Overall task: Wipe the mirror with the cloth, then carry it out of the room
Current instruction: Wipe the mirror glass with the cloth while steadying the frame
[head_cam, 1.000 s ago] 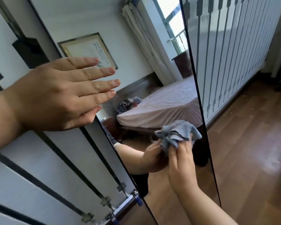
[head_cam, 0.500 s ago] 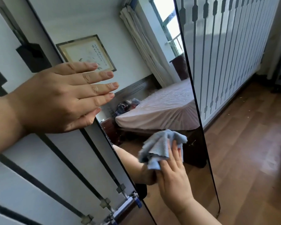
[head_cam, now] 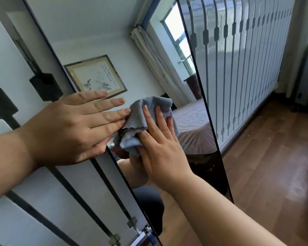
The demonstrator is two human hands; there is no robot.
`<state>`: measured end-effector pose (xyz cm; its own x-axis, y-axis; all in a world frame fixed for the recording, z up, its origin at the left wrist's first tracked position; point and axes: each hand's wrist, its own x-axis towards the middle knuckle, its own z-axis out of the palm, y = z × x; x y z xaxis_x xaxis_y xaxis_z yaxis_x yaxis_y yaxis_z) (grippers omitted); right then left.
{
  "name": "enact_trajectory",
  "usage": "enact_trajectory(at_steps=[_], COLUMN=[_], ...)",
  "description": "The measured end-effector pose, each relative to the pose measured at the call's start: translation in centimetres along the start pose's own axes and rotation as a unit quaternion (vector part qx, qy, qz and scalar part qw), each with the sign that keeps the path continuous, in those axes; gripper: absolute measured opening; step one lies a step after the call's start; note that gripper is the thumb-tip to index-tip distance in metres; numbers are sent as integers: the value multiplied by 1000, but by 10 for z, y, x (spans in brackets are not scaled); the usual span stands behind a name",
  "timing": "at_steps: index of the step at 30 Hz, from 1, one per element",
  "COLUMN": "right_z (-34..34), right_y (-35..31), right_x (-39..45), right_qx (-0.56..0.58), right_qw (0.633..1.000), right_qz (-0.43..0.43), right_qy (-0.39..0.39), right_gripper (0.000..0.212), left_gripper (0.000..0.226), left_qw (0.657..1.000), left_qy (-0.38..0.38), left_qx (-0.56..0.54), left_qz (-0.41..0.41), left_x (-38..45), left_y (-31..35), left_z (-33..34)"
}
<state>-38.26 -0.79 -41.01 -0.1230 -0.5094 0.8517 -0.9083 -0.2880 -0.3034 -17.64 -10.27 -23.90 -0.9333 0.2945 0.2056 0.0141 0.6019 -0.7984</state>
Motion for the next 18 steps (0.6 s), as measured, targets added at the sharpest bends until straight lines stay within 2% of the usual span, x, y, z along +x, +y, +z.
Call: enact_trajectory(at_steps=[2, 6, 9, 12, 14, 16, 18], right_z=[6, 25, 35, 36, 30, 23, 19], right_y=[15, 48, 59, 52, 36, 16, 2], right_x=[-8, -81, -149, -161, -136, -106, -84], right_qx=[10, 55, 86, 85, 72, 29, 2], right_qw=[998, 968, 944, 926, 943, 980, 998], right_qz=[52, 239, 317, 366, 325, 196, 66], right_qy=[19, 51, 39, 25, 16, -1, -21], right_gripper=[59, 51, 58, 62, 53, 44, 49], left_gripper=[46, 45, 43, 42, 41, 42, 43], left_qw=[1000, 1000, 1000, 999, 999, 999, 999], left_qy=[-6, -13, -17, -18, -16, -14, -14], left_qx=[0, -1, 0, 4, 6, 7, 10], left_qz=[-5, -8, -13, -26, -38, -45, -48], left_x=[0, 1, 2, 5, 6, 8, 7], left_y=[1, 3, 6, 12, 16, 19, 20], left_z=[-1, -4, -7, -8, -8, -6, -5])
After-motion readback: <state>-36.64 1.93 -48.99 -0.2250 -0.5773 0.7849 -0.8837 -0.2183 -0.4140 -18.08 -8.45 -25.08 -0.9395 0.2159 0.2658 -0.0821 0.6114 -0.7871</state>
